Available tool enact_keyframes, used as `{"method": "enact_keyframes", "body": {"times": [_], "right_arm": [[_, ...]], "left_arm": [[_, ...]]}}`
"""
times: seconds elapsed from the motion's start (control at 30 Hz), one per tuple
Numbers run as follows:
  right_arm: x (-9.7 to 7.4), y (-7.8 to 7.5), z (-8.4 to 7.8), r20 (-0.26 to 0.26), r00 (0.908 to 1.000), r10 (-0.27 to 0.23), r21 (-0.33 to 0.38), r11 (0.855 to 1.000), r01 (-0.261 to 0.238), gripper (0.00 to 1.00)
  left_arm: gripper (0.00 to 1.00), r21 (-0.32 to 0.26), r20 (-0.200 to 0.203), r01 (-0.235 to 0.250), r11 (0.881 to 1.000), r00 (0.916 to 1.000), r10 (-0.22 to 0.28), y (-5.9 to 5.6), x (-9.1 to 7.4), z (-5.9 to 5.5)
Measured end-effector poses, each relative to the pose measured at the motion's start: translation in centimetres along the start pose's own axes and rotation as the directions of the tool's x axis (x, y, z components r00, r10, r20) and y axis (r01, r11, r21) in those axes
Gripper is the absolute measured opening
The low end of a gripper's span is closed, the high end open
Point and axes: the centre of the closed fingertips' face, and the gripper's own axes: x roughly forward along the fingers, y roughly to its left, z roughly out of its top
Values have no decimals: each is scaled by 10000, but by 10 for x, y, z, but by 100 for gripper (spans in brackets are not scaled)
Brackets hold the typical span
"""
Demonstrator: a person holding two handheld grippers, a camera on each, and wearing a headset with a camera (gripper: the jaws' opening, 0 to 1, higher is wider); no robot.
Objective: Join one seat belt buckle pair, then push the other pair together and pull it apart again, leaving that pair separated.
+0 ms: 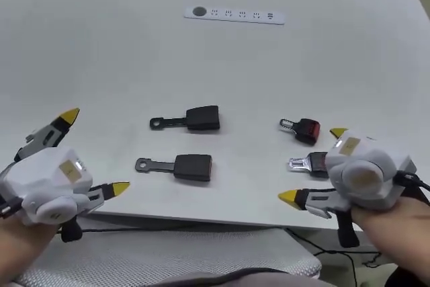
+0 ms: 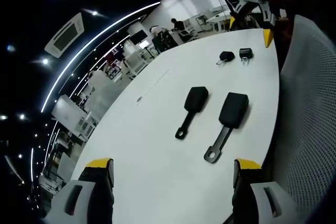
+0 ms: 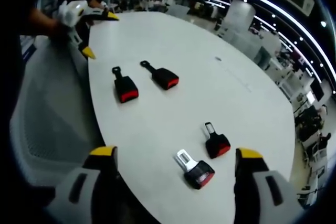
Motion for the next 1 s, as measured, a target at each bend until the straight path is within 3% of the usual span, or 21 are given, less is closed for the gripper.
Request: {"method": "enact_keyframes", "body": {"times": [0.3, 0.5, 0.83, 0.9, 0.97, 1.0], "right_arm": [[0, -2, 4, 169, 9998, -52, -207, 9998, 55, 92], [-2, -16, 6, 419, 9974, -591, 78, 9982, 588, 100], [-9, -33, -15, 312, 9972, -676, 521, 9965, 659, 99], [-11, -34, -19, 292, 9973, -672, 516, 9965, 656, 99], [-12, -34, -21, 179, 9980, -610, 535, 9968, 599, 97], [-13, -34, -21, 183, 9980, -602, 537, 9968, 591, 97]], "left_arm": [[95, -12, 18, 27, 10000, 10000, -27, 0, -1, 2], [96, -35, 75, 92, 10000, 9999, -92, -2, -2, 5], [97, -301, 113, 283, 9991, 9995, -280, -4, -2, 6], [97, -381, 97, 714, 9967, 9974, -711, -11, -1, 5], [93, -532, 78, 1580, 9860, 9874, -1578, -27, -1, 5], [90, -332, 77, 1698, 9849, 9855, -1696, -28, -1, 6]]}}
